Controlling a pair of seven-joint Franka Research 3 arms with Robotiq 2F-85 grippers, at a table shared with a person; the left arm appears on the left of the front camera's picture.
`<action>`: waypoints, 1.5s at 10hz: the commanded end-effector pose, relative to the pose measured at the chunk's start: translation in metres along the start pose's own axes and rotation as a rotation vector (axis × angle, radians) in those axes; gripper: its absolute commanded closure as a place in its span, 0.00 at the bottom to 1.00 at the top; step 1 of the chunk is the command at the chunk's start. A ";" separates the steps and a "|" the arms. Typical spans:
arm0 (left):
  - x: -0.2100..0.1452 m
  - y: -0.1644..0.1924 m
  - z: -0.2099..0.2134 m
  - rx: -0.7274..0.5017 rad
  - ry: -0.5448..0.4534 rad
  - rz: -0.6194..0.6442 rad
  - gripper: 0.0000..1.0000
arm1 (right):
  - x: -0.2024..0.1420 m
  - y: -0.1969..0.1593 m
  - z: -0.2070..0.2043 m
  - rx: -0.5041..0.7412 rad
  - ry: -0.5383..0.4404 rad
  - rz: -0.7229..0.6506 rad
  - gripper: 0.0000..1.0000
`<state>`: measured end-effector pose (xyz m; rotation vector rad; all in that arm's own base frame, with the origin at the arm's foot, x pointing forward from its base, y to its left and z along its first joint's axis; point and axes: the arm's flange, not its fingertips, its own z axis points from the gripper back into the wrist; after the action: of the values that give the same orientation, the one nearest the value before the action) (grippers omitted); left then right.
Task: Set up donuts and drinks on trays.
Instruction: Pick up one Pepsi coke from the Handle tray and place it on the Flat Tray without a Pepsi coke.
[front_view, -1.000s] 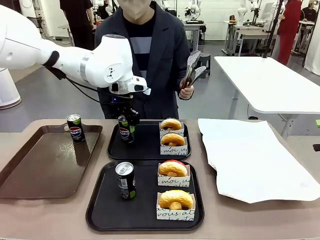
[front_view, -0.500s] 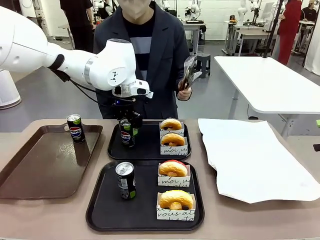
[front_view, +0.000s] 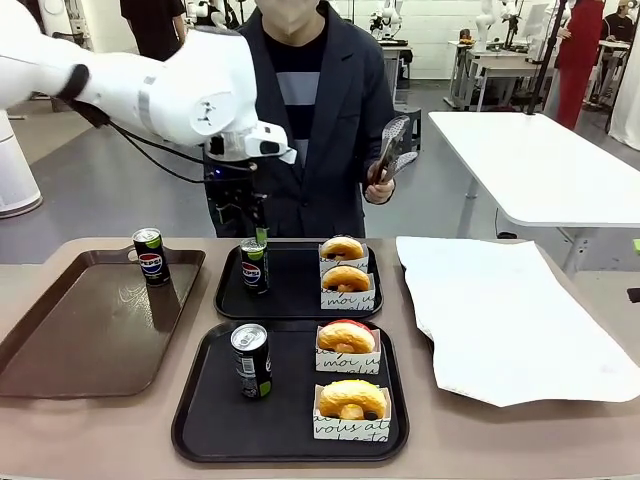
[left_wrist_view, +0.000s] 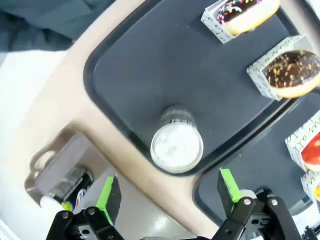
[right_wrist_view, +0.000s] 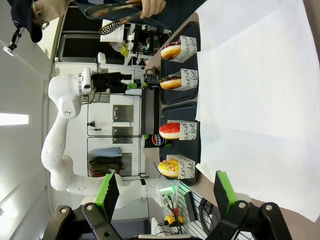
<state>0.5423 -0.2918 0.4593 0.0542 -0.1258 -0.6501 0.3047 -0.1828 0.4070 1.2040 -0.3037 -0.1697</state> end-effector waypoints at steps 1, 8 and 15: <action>-0.052 0.006 0.020 -0.033 -0.012 0.034 0.00 | 0.001 0.000 -0.001 0.021 -0.009 0.012 0.00; -0.105 0.007 0.040 -0.089 -0.044 0.076 0.00 | 0.001 0.000 -0.001 0.021 -0.009 0.012 0.00; -0.129 0.033 0.048 -0.159 -0.061 0.096 0.00 | 0.001 0.000 -0.001 0.021 -0.009 0.012 0.00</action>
<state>0.4574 -0.2127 0.4901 -0.0847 -0.1360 -0.5791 0.3046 -0.1829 0.4071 1.2041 -0.3039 -0.1696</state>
